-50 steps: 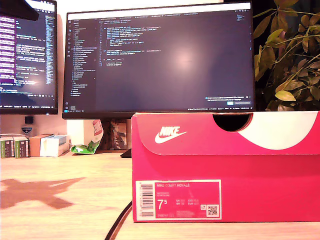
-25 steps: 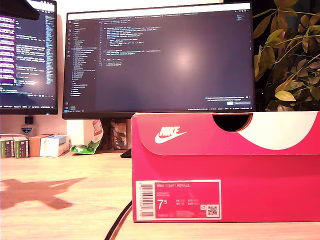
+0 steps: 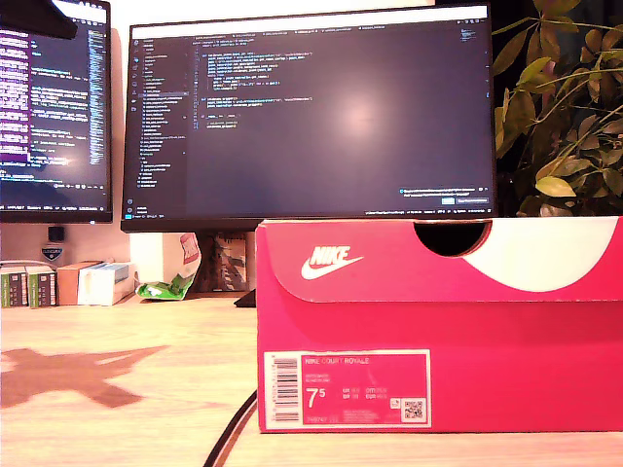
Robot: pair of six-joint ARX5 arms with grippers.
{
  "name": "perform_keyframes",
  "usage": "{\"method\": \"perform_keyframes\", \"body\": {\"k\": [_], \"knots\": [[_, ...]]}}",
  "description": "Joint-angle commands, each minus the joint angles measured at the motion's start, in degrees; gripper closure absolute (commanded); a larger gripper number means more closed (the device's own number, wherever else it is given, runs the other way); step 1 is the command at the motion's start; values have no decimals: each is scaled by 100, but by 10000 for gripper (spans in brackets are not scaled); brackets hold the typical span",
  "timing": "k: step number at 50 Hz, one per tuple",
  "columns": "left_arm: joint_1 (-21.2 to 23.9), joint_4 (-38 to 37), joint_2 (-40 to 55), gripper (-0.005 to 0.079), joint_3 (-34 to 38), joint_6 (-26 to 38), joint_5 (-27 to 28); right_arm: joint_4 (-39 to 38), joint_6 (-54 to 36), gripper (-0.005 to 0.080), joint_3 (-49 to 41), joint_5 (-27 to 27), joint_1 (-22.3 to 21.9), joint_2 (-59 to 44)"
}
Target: Close the red shoebox by pushing the lid with your left arm and holding the box in place with your right arm
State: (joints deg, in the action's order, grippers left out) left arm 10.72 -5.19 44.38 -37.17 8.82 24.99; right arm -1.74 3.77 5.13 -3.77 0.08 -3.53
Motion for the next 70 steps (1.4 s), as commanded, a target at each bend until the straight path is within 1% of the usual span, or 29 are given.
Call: {"method": "perform_keyframes", "body": {"k": [1, 7, 16, 21, 32, 46, 50, 63, 65, 67, 69, 70], "knots": [[-9, 52, 13, 762, 109, -2, 7, 144, -13, 764, -197, -24, -9, 212], [-9, 55, 13, 762, 109, 0, 7, 354, -13, 765, -310, -72, -4, 343], [-4, 52, 13, 762, 109, -2, 11, 339, -13, 765, -487, -254, 33, 343], [-4, 52, 13, 762, 109, -26, 9, 603, -133, 764, -490, -334, 33, 343], [-4, 46, 15, 762, 109, -70, 9, 1062, -162, 764, -487, -328, 28, 343], [-4, -136, 20, 761, 107, -446, 9, 1058, -162, 764, -483, -319, 28, 343], [-7, -138, 20, 761, 107, -437, 7, 1058, -162, 764, -483, -319, 28, 343], [-11, -691, 20, 762, 107, -426, 0, 1058, -162, 764, -483, -319, 28, 343], [-13, -706, 17, 761, 105, -420, -105, 1058, -162, 764, -483, -319, 28, 343], [-11, -748, 17, 761, 105, -557, -168, 1058, -162, 764, -483, -319, 28, 343], [-11, -863, 17, 761, 105, -557, -170, 1058, -162, 764, -483, -319, 28, 343], [-11, -944, 17, 761, 105, -713, -173, 1058, -162, 764, -483, -319, 28, 343]]}}
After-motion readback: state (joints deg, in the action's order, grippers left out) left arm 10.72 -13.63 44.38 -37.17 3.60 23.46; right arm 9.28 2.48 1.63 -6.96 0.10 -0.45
